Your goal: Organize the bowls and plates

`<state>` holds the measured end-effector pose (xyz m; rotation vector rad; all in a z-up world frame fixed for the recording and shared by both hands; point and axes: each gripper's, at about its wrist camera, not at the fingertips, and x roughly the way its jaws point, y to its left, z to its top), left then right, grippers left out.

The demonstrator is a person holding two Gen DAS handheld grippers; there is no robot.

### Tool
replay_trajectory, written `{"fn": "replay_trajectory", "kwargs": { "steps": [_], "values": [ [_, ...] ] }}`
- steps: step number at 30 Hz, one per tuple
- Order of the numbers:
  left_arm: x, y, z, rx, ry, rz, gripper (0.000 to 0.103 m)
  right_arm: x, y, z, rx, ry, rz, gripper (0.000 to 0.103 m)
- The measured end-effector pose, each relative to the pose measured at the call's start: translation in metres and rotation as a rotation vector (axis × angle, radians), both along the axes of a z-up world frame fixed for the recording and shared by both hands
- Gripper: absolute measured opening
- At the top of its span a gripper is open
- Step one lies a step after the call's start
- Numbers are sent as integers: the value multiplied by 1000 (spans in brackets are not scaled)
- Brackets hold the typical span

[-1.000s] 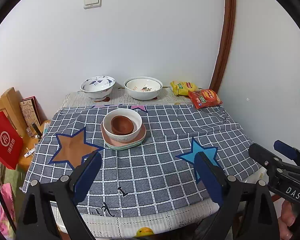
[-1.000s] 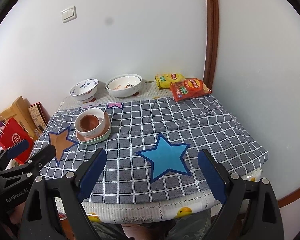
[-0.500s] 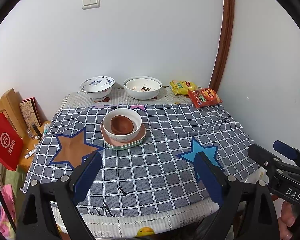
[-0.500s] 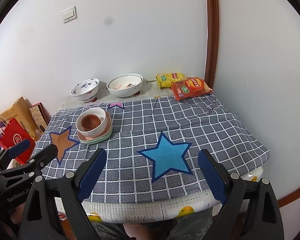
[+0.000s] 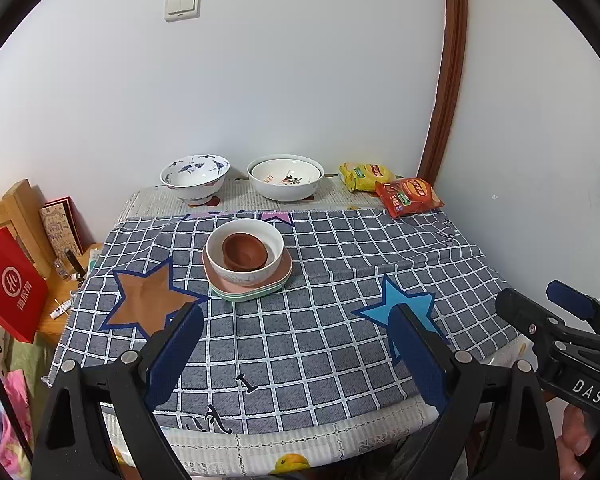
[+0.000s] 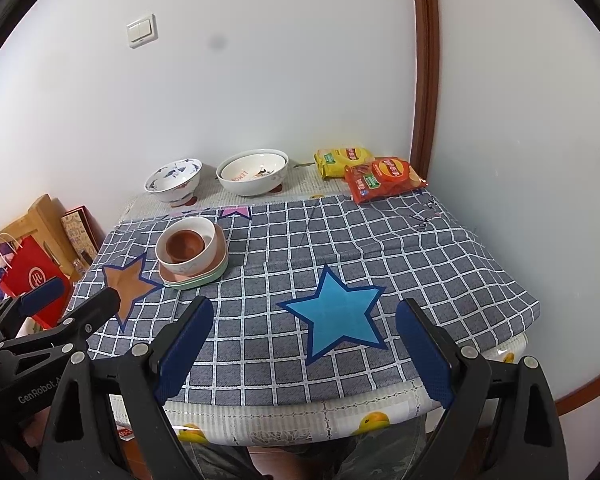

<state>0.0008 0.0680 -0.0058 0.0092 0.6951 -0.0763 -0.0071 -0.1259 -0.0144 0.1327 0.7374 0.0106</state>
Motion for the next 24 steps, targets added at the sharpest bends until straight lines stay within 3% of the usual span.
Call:
{"fn": "replay_trajectory", "kwargs": {
  "steps": [24],
  "values": [
    [19, -7, 5, 35, -19, -22, 94, 14, -1, 0, -2, 10, -3, 92]
  ]
}}
